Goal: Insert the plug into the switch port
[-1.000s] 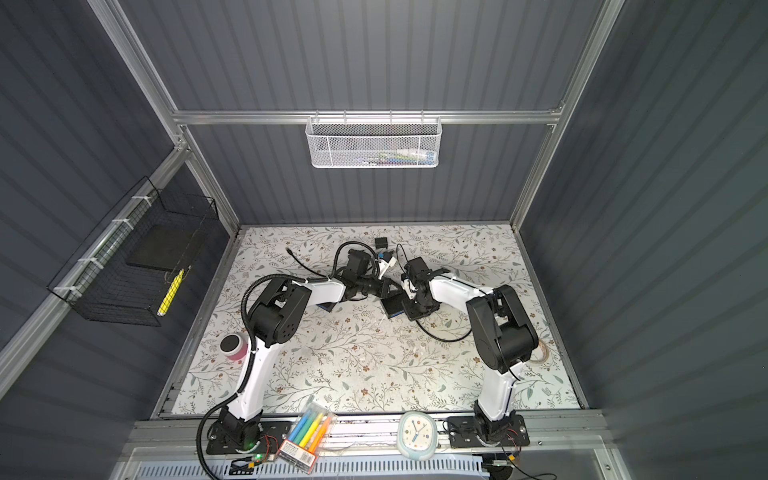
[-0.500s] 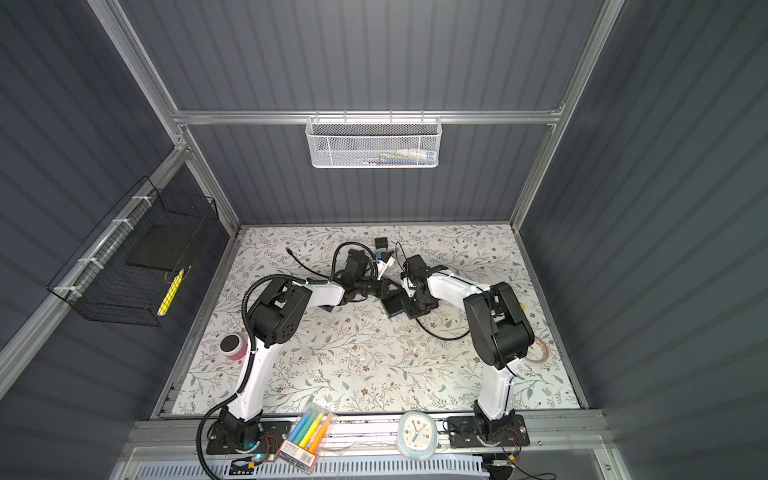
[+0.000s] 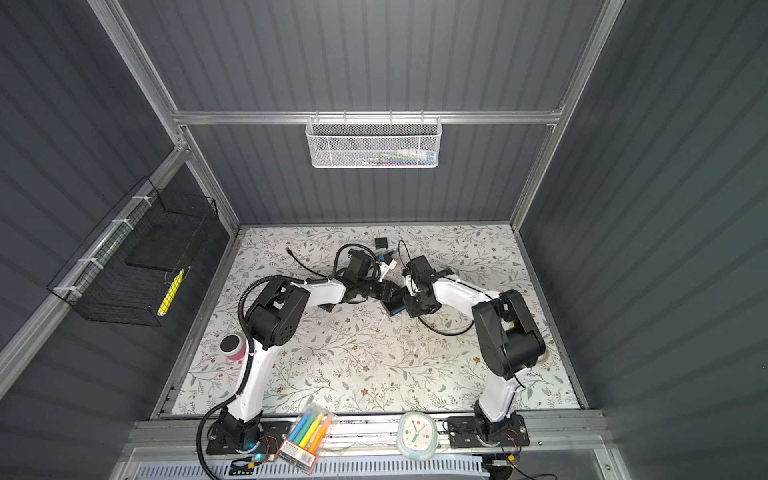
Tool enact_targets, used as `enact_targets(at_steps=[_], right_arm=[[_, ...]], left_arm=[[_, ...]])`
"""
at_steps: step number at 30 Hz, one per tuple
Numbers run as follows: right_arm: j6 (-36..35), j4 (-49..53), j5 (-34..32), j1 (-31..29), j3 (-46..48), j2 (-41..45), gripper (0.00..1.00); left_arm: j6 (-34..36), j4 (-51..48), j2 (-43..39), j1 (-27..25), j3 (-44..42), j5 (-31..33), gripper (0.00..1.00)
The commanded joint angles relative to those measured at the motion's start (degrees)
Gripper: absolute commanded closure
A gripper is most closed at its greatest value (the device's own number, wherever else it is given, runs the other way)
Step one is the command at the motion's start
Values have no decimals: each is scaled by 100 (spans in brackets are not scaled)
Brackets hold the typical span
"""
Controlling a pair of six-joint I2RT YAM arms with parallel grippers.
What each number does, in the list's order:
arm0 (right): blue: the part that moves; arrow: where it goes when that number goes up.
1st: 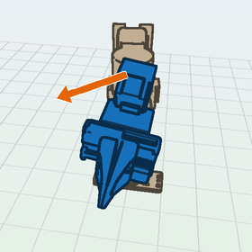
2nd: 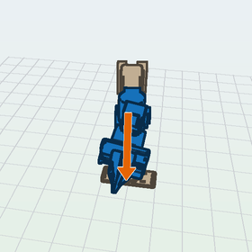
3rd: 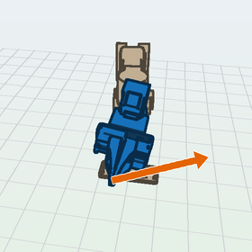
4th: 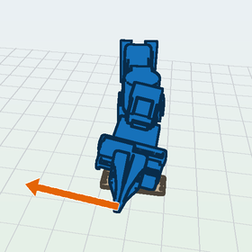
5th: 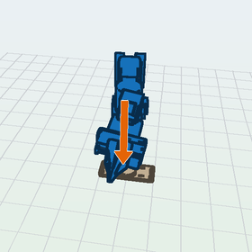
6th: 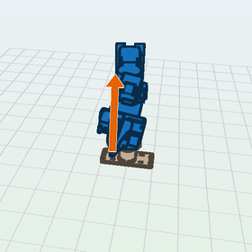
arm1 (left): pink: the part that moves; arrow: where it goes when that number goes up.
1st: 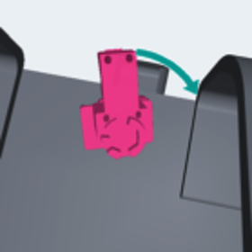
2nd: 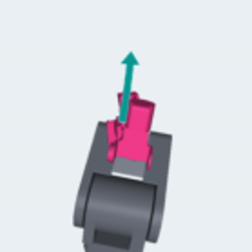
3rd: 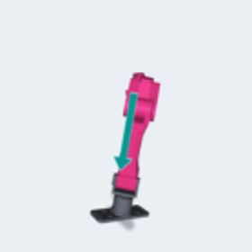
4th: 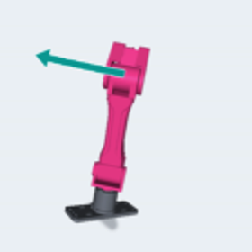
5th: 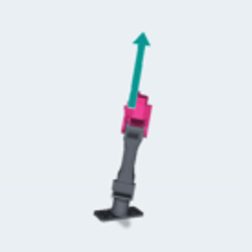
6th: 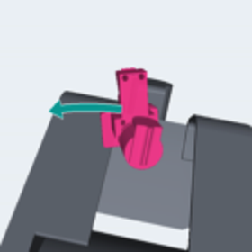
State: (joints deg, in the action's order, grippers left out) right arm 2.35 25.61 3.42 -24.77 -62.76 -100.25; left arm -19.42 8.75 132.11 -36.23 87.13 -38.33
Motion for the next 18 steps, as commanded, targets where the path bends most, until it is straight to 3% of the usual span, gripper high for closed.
enact_targets(at_steps=[1, 5, 10, 14, 18], right_arm=[[55, -1466, -135, 42, 248, 399, 100], [264, -1463, 16, 62, 580, 611, 100], [560, -829, -191, 61, 277, 237, 100], [880, -832, -363, 65, 386, 94, 100], [1169, -860, -741, 201, 423, 10, 100]], left_arm=[[200, -1217, 48, -220, 280, -345, 40], [92, -1119, -248, 27, 453, -20, 27], [53, -1017, -995, 424, 302, 477, 10], [121, -1086, -1623, 641, 79, 856, 1], [141, -1077, -2584, 855, -414, 1323, 0]])
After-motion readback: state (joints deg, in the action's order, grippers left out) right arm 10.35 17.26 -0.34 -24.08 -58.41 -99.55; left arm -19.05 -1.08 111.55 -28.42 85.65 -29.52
